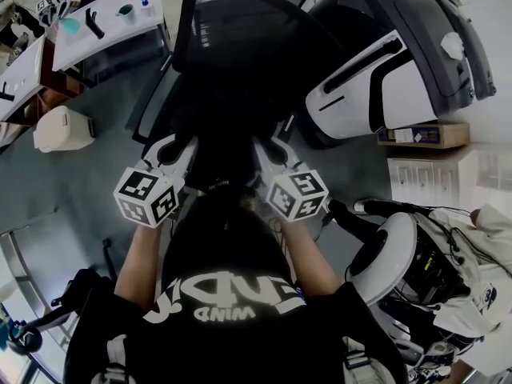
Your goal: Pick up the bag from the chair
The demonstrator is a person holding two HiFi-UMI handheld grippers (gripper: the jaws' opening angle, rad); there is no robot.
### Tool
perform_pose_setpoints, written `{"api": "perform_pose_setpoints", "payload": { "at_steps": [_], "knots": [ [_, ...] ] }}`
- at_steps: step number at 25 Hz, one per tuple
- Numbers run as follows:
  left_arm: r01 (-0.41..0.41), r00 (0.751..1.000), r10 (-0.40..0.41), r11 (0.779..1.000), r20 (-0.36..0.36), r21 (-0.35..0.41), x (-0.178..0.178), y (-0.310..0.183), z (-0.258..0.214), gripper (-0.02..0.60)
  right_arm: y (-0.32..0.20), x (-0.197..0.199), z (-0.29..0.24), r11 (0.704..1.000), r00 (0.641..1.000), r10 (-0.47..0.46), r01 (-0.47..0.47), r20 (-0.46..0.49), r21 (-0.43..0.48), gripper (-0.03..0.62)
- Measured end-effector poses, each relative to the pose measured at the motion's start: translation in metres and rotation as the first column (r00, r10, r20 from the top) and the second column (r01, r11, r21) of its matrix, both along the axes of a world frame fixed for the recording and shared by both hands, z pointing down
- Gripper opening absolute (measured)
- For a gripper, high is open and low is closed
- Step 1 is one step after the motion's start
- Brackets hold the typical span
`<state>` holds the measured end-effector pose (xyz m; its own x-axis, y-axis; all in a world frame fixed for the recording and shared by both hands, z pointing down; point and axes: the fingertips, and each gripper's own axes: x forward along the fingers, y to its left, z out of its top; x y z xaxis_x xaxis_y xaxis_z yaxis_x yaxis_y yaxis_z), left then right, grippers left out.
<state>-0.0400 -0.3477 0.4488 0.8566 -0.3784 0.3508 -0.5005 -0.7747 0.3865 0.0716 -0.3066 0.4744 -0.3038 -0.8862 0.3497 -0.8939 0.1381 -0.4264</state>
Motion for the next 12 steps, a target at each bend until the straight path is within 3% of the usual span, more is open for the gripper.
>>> {"api": "perform_pose_setpoints", "payload": {
  "at_steps": [6,12],
  "knots": [
    [0.064,0.997,-0.063,0.997,-0.035,0.042,-0.013,0.045,-0.019,0.014,0.043,-0.01,-0.019,0.998,0.999,-0.034,0.032,0.023,0.05,0.014],
    [0.105,0.994,-0.102,0.991,-0.038,0.081,-0.023,0.124,-0.035,0.014,0.111,-0.019,-0.03,0.994,0.996,-0.087,0.086,0.018,0.068,0.014]
  ]
}}
